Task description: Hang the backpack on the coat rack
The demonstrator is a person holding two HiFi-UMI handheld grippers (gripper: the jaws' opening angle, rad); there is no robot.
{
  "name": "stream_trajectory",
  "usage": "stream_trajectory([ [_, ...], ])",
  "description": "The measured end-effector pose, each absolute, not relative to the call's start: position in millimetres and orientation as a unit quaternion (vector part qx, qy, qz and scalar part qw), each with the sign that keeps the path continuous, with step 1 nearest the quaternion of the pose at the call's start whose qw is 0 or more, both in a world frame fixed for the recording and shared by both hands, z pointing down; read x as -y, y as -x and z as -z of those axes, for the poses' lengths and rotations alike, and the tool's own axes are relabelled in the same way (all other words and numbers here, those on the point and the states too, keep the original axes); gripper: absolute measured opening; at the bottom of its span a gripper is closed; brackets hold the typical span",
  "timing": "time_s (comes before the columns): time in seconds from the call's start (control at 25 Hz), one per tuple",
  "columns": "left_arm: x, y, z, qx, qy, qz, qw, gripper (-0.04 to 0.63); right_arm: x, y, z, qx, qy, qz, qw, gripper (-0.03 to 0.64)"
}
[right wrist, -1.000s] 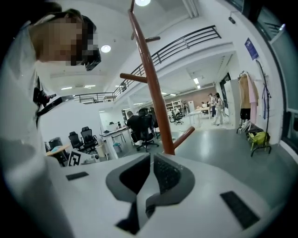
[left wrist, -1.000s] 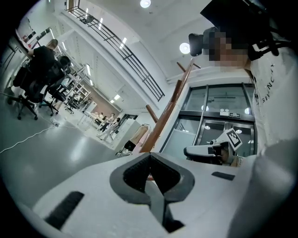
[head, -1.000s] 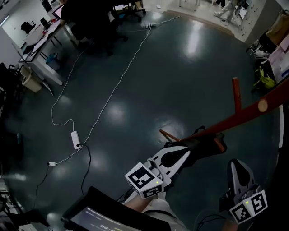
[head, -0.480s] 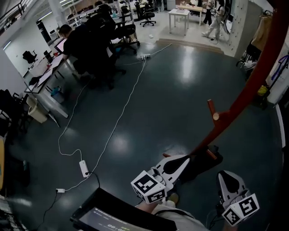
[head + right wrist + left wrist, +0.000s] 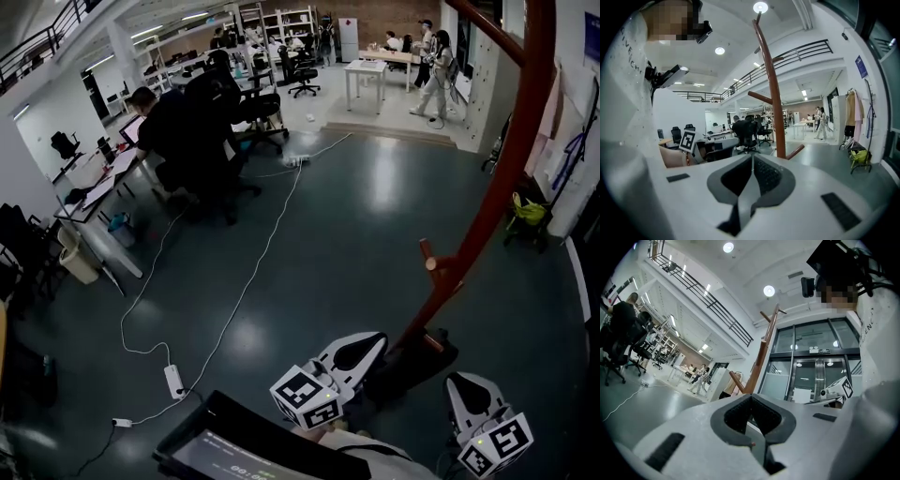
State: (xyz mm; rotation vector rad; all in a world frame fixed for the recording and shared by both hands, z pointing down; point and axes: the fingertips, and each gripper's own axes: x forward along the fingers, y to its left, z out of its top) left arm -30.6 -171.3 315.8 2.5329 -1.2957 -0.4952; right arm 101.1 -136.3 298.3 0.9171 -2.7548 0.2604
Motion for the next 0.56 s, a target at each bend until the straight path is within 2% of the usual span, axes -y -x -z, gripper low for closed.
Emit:
stream_trajectory([
  [0.56,168,34,-337,0.450,-0.867,0.160,0.145,0.009,130,-99,-315,0.938,-0.308,-0.096,0.128,0.026],
])
